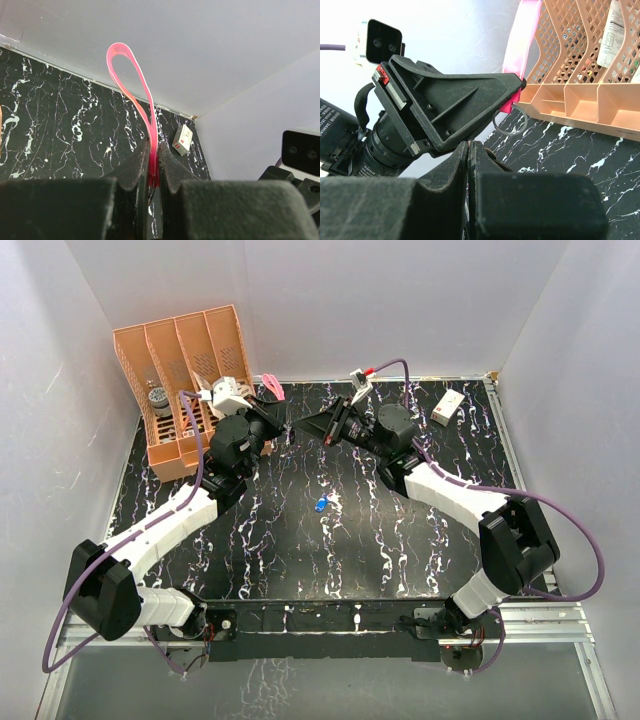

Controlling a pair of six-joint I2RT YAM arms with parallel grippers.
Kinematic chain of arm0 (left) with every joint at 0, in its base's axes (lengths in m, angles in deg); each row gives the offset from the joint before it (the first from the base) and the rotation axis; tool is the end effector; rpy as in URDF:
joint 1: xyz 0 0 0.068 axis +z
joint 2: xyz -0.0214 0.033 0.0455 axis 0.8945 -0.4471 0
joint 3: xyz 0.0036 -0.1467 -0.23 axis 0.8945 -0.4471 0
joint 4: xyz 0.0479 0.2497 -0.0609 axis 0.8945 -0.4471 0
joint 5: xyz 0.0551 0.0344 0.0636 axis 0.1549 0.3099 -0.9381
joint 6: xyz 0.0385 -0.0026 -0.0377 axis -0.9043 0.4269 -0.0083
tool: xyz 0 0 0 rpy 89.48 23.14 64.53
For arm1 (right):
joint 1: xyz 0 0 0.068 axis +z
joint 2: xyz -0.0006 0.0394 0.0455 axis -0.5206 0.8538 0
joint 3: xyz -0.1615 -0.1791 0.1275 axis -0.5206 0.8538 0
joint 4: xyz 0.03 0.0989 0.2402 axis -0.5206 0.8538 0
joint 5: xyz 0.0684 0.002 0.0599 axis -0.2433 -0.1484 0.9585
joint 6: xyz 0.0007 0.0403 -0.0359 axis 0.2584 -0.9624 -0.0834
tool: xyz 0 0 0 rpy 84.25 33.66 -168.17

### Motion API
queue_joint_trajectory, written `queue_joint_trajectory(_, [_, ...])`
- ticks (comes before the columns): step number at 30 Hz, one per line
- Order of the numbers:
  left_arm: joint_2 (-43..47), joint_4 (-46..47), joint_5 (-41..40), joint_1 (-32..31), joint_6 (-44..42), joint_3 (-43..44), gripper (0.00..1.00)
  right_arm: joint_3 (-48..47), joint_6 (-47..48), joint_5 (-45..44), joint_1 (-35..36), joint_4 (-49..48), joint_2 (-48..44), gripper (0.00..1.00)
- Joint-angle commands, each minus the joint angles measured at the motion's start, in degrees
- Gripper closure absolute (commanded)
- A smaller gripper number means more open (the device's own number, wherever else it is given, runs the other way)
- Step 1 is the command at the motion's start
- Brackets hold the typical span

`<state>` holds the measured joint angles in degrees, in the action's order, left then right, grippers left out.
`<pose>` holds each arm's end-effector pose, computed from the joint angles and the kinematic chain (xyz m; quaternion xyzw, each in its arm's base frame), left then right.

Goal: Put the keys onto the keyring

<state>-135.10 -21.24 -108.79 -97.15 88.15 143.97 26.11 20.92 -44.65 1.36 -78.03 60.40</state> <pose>0.2623 -0.1602 0.3602 -0.1760 0.6361 -0.3623 0.6582 0.2983 0.2119 0.3298 -0.0807 0.6570 0.6088 0.4373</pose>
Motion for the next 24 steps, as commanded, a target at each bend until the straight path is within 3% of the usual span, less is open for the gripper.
queue_joint_trajectory(1, [1.71, 2.51, 0.03, -0.48, 0.18, 0.79, 1.00, -3.68, -0.20, -1.27, 0.74, -0.76, 0.43, 1.00])
queue_joint_trajectory(24, [3.04, 2.33, 0.11, -0.76, 0.10, 0.01, 1.00, -5.06, -0.13, -2.92, 1.63, 0.59, 1.78, 1.00])
